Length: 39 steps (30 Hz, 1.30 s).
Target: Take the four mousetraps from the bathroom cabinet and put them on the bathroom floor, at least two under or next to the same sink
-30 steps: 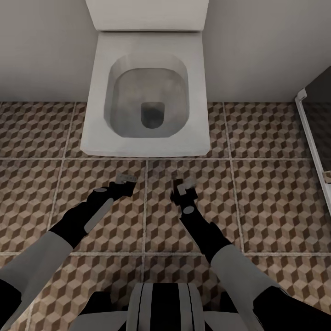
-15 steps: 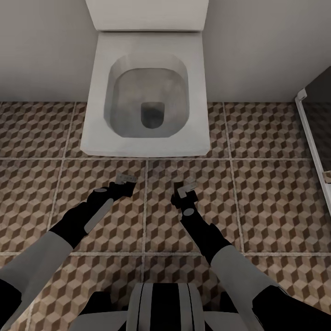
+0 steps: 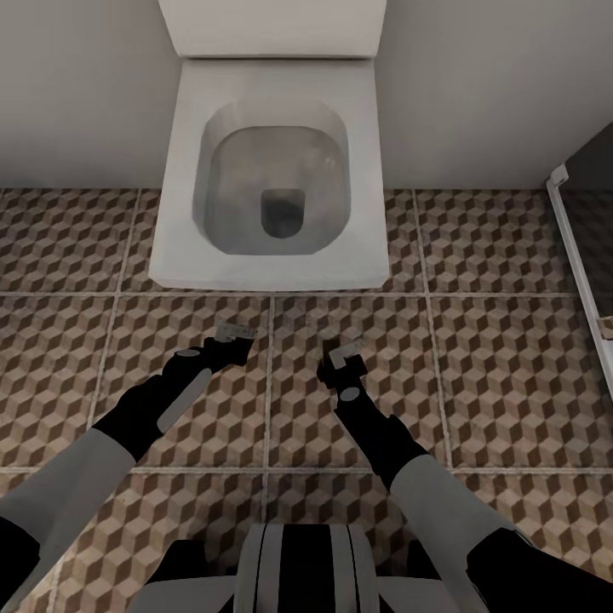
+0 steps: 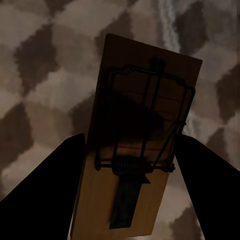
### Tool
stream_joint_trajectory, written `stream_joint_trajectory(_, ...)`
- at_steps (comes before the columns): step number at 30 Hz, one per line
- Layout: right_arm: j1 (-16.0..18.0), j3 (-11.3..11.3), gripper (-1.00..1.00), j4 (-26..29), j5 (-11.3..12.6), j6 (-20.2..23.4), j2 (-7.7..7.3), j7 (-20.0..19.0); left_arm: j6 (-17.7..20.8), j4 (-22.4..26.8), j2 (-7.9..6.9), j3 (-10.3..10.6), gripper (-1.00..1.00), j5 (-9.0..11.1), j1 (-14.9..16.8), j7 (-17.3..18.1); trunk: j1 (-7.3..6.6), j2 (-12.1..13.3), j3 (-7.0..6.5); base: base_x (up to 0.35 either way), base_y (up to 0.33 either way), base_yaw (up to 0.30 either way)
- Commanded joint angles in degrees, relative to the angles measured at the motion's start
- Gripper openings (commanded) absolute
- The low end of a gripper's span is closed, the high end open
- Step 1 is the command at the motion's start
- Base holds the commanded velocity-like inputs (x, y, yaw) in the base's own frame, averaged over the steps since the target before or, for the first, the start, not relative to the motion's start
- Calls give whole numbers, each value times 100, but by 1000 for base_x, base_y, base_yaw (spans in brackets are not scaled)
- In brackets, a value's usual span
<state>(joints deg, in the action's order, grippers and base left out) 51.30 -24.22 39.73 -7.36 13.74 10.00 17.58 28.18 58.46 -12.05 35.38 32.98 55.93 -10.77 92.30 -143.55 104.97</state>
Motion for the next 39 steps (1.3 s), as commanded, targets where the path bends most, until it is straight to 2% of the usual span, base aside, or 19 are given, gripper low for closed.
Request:
stream_joint_trajectory(1,3,-15,-100,0,-55,52,0,34,12,11,-8,26,-100,59,3,-56,-1,-1,3,0,0,0)
stream_joint_trajectory(19,3,-13,-100,-9,-55,41,0,18,12,1,-8,30,-100,63,3,-57,-1,-1,3,0,0,0)
stream_joint_trajectory(20,3,-13,100,-9,-55,41,0,18,12,3,-8,30,-100,61,4,-57,-1,-1,3,0,0,0)
stream_joint_trajectory(39,2,-13,100,-3,-55,6,0,17,12,-18,-8,30,-100,67,4,-57,-1,-1,3,0,0,0)
